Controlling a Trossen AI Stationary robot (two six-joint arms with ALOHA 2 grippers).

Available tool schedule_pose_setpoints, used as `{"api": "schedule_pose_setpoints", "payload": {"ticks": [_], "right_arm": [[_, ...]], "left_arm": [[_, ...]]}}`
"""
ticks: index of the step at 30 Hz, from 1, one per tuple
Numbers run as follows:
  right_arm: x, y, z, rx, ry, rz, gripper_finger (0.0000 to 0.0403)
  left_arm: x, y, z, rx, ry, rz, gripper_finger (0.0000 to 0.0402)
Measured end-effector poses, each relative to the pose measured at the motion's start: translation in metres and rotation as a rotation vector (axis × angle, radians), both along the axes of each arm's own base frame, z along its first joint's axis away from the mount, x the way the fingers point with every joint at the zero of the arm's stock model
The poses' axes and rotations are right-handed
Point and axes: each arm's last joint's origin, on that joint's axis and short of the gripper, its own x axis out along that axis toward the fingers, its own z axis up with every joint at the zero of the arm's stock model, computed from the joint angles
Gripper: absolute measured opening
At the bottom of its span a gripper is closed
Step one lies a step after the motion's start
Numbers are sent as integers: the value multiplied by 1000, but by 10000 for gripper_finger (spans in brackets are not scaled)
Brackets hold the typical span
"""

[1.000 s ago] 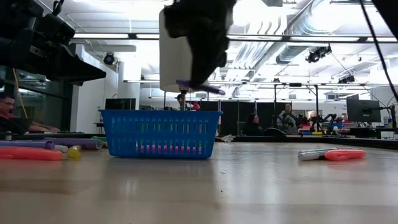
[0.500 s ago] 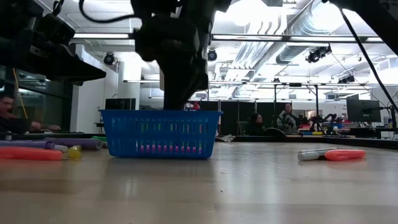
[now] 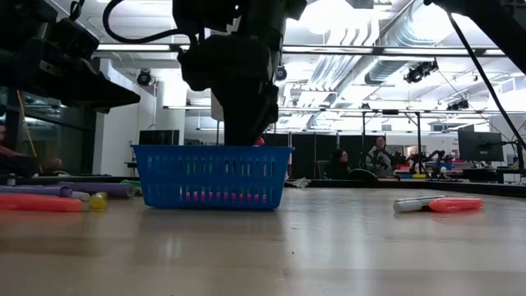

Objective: Pick & Place Markers
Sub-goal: Put the violet pen into the blue bin, then put the white and violet marker pen into the green bin

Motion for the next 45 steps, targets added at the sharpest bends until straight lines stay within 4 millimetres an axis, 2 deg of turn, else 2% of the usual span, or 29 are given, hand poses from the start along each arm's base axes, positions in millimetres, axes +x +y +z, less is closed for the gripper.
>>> {"api": "schedule_pose_setpoints", "payload": {"ticks": [7, 16, 28, 32, 41, 45], "right_arm": [[0, 1, 0, 8, 0, -12, 121], [-12, -2, 33, -78, -38, 21, 123], [-33, -12, 44, -119, 69, 83, 124], [-53, -13, 43, -113, 8, 99, 124], [-129, -18, 33, -100, 44, 82, 124], [-159, -21, 25, -114, 83, 147, 124]], "left_arm": [[0, 0, 0, 0, 0, 0, 85], [0, 0, 0, 0, 0, 0, 85], [0, 0, 0, 0, 0, 0, 85], [0, 0, 0, 0, 0, 0, 85], [0, 0, 0, 0, 0, -1, 85], [0, 0, 0, 0, 0, -1, 85]]}}
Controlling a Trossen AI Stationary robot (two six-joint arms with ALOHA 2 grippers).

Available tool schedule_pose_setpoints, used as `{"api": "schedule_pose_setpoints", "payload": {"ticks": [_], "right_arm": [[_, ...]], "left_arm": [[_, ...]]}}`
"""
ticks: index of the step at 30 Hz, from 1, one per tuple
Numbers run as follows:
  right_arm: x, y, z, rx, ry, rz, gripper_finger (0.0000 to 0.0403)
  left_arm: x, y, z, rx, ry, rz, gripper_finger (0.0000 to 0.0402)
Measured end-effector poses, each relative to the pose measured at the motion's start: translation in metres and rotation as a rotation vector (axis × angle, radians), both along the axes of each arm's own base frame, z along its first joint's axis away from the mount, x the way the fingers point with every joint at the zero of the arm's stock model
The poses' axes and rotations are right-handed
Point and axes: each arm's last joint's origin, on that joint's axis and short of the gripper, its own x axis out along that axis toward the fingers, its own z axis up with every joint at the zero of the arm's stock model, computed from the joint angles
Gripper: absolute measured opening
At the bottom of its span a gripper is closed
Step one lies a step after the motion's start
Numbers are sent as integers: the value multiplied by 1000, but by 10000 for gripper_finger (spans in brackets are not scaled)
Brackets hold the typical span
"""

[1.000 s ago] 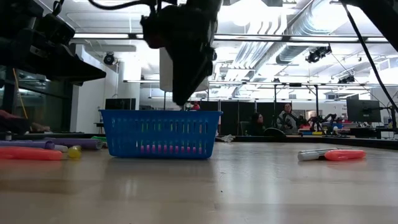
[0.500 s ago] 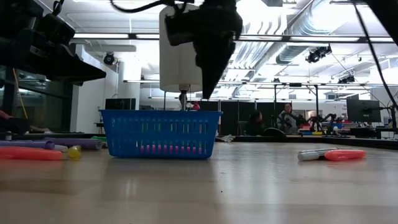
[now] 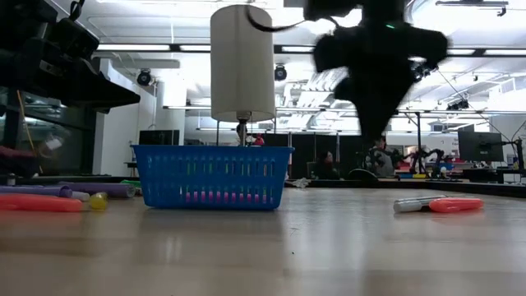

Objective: Pick & Place Markers
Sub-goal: Put the white and violet marker pen into the green bin

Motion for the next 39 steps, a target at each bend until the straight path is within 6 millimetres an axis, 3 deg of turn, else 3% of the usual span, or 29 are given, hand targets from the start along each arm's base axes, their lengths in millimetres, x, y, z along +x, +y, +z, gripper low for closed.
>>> {"api": "schedule_pose_setpoints", "payload": {"ticks": [6, 18, 39], "right_arm": [[-27, -2, -25, -11, 83, 100, 124], [-40, 6, -52, 26, 89, 297, 124], [-34, 7, -76, -6, 96, 391, 124]], "left_arm": [[0, 0, 0, 0, 0, 0, 85], [0, 0, 0, 0, 0, 1, 85], [0, 0, 0, 0, 0, 0, 85]]}}
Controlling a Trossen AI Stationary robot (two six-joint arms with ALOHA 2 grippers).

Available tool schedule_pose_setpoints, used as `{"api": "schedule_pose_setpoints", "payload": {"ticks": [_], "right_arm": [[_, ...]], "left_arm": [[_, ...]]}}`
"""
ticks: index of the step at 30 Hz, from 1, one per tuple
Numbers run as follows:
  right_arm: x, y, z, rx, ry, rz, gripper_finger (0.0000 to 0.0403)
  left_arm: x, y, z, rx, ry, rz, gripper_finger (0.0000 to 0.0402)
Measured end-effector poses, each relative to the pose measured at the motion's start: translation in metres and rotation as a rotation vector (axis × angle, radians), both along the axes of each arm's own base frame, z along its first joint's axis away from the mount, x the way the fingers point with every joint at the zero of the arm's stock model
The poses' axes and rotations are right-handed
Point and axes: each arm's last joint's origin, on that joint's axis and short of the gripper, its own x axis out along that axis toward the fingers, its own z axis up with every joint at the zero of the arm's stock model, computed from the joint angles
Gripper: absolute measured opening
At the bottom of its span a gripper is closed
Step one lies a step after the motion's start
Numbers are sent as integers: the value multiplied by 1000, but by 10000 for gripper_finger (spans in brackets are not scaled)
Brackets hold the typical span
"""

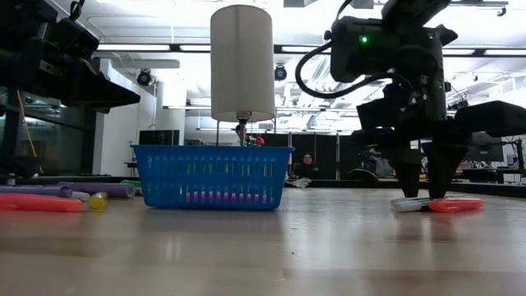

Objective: Pick & Place Markers
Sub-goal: Put the white and violet marker pen into the green bin

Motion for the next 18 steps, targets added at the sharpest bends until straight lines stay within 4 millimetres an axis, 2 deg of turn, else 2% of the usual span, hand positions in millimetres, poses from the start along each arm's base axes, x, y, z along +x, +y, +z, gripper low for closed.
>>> {"api": "schedule_pose_setpoints", "payload": {"ticks": [6, 15, 18], "right_arm": [[3, 0, -9, -35, 13, -4, 115], [4, -1, -10, -52, 2, -23, 23], [5, -1, -10, -47, 2, -44, 19]], "left_arm": [[0, 0, 0, 0, 0, 0, 85], [0, 0, 0, 0, 0, 0, 85], [0, 0, 0, 0, 0, 0, 85]]}}
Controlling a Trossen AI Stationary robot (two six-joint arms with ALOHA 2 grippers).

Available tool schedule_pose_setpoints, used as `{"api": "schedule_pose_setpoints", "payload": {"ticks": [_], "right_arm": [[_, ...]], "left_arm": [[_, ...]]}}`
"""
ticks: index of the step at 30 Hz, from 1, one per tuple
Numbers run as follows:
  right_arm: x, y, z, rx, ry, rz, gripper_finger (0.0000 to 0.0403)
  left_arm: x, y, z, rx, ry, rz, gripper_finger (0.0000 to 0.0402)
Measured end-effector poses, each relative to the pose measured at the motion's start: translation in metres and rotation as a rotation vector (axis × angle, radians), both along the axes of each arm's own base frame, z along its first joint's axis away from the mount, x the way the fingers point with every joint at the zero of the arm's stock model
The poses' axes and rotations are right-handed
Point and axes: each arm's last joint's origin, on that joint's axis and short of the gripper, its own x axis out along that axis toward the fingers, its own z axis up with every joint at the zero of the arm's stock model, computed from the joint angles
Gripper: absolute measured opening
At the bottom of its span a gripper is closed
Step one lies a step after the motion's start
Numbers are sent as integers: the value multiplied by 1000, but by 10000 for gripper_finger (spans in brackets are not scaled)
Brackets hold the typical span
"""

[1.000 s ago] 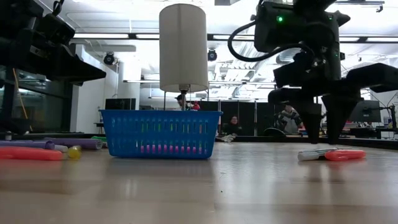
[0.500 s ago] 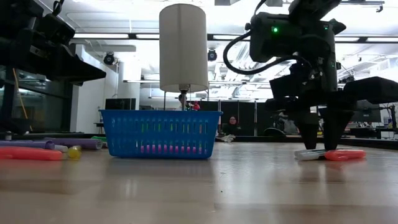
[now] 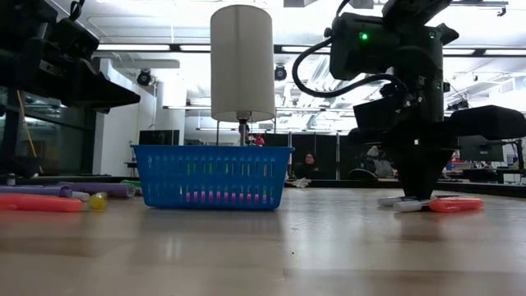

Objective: Pick & Place Markers
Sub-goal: Put the white and violet marker pen into the green bin

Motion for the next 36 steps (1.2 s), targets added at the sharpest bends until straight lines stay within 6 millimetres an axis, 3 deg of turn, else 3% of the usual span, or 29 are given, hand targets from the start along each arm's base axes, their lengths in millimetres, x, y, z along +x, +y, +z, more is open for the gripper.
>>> {"api": "schedule_pose_setpoints", "payload": {"ticks": [8, 20, 26, 36], "right_arm": [[0, -2, 3, 11, -8, -65, 19], [8, -7, 32, 5, -70, -99, 19], [16, -9, 55, -19, -64, -103, 19], [40, -22, 114, -25, -133, -136, 19]], "left_arm": [[0, 0, 0, 0, 0, 0, 85], [0, 0, 0, 0, 0, 0, 85], [0, 0, 0, 0, 0, 0, 85], [0, 0, 0, 0, 0, 0, 85]]}}
